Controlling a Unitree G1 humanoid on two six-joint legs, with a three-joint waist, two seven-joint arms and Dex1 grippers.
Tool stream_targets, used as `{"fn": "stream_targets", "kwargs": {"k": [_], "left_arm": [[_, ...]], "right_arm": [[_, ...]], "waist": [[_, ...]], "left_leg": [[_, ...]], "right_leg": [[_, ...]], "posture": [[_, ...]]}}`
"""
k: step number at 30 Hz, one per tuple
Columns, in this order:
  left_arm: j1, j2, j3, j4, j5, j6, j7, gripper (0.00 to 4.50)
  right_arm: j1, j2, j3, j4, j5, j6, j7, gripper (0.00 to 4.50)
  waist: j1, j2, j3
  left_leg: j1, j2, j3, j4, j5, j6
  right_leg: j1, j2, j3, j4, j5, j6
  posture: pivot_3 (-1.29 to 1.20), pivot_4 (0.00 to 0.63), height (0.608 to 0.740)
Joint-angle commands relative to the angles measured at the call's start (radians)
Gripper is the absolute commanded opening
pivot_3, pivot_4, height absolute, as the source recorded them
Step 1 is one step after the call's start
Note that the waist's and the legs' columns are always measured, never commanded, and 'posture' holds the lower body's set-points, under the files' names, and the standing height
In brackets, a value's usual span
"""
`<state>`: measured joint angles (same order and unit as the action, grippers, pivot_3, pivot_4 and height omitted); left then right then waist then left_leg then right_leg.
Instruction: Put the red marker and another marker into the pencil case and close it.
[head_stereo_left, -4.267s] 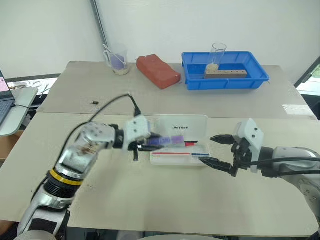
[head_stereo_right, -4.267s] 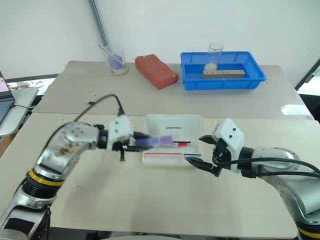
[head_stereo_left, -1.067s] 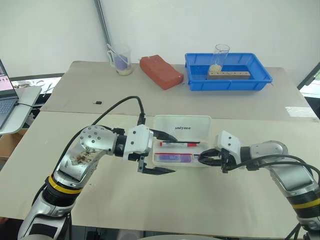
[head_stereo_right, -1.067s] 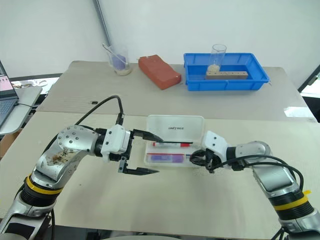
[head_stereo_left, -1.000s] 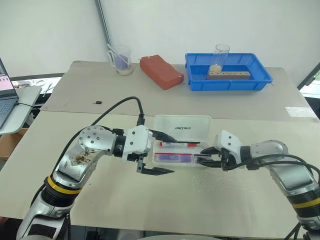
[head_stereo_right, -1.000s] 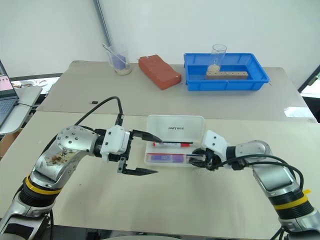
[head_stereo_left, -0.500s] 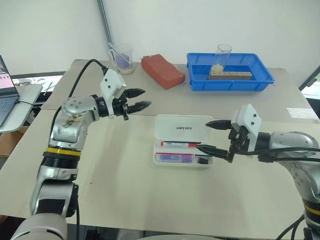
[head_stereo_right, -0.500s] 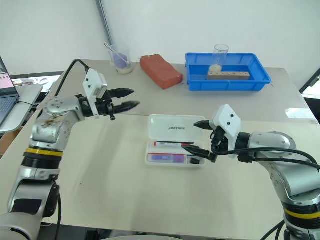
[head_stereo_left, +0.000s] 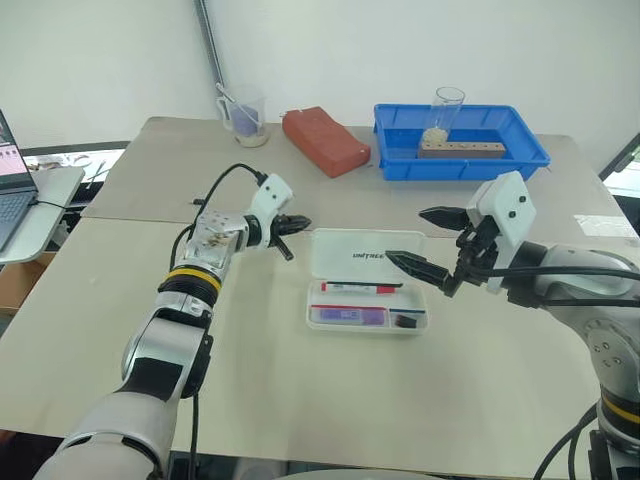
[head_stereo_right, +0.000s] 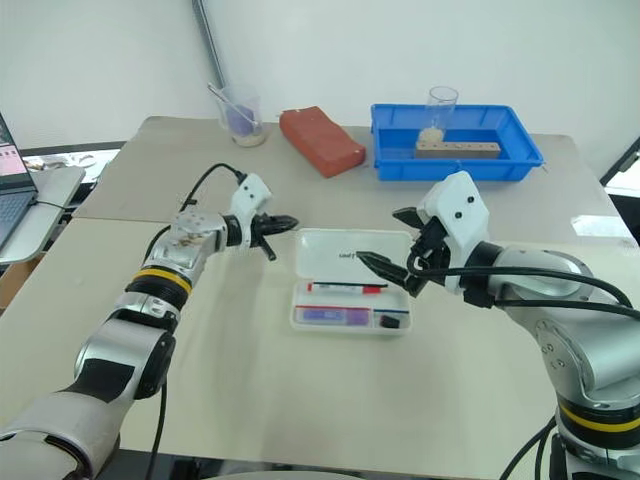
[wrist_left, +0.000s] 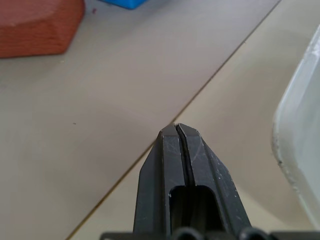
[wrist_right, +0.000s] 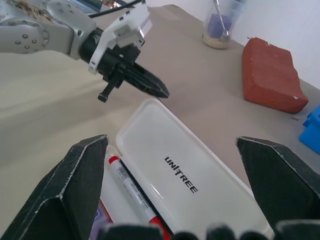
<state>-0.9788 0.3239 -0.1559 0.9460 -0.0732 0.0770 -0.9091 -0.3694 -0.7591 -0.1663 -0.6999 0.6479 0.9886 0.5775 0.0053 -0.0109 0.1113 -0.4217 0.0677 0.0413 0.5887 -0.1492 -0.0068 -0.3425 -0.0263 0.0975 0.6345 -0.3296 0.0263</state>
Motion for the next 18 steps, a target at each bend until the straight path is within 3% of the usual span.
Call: {"fn": "stream_targets", "kwargs": {"k": [1, 7, 13, 18], "left_arm": [[-0.045, -0.011, 0.013, -0.018, -0.021, -0.018, -0.111, 0.05], [-0.009, 0.012, 0.004, -0.124, -0.039, 0.010, -0.284, 0.05], [0.100, 0.080, -0.055, -0.417, -0.071, 0.111, -0.481, 0.05], [0.224, 0.120, -0.179, -0.583, 0.046, -0.004, -0.472, 0.05]], "right_arm": [[-0.016, -0.010, -0.029, -0.039, 0.035, 0.017, -0.016, 4.50], [-0.003, -0.056, -0.051, -0.060, 0.107, 0.047, 0.018, 4.50], [-0.024, -0.107, -0.077, -0.049, 0.194, 0.067, 0.044, 4.50], [-0.005, -0.135, -0.042, -0.035, 0.200, 0.051, 0.061, 4.50]], "waist": [[-0.001, 0.000, 0.000], [-0.002, 0.000, 0.000], [-0.016, 0.001, -0.001], [-0.017, 0.002, -0.001]], "left_leg": [[-0.001, 0.000, 0.000, 0.000, 0.000, 0.000], [-0.004, 0.000, 0.000, 0.001, 0.000, 0.000], [-0.003, 0.000, -0.001, 0.000, 0.000, 0.000], [-0.002, 0.000, -0.001, 0.000, 0.000, 0.000]], "right_leg": [[-0.001, 0.000, 0.000, 0.001, 0.000, 0.000], [-0.007, 0.001, 0.001, 0.007, 0.000, 0.000], [-0.007, 0.001, 0.002, 0.008, 0.000, 0.000], [-0.006, 0.001, 0.002, 0.007, 0.000, -0.001]], "posture": [[0.00, 0.150, 0.740], [0.00, 0.150, 0.740], [0.00, 0.150, 0.740], [0.00, 0.150, 0.740]]}}
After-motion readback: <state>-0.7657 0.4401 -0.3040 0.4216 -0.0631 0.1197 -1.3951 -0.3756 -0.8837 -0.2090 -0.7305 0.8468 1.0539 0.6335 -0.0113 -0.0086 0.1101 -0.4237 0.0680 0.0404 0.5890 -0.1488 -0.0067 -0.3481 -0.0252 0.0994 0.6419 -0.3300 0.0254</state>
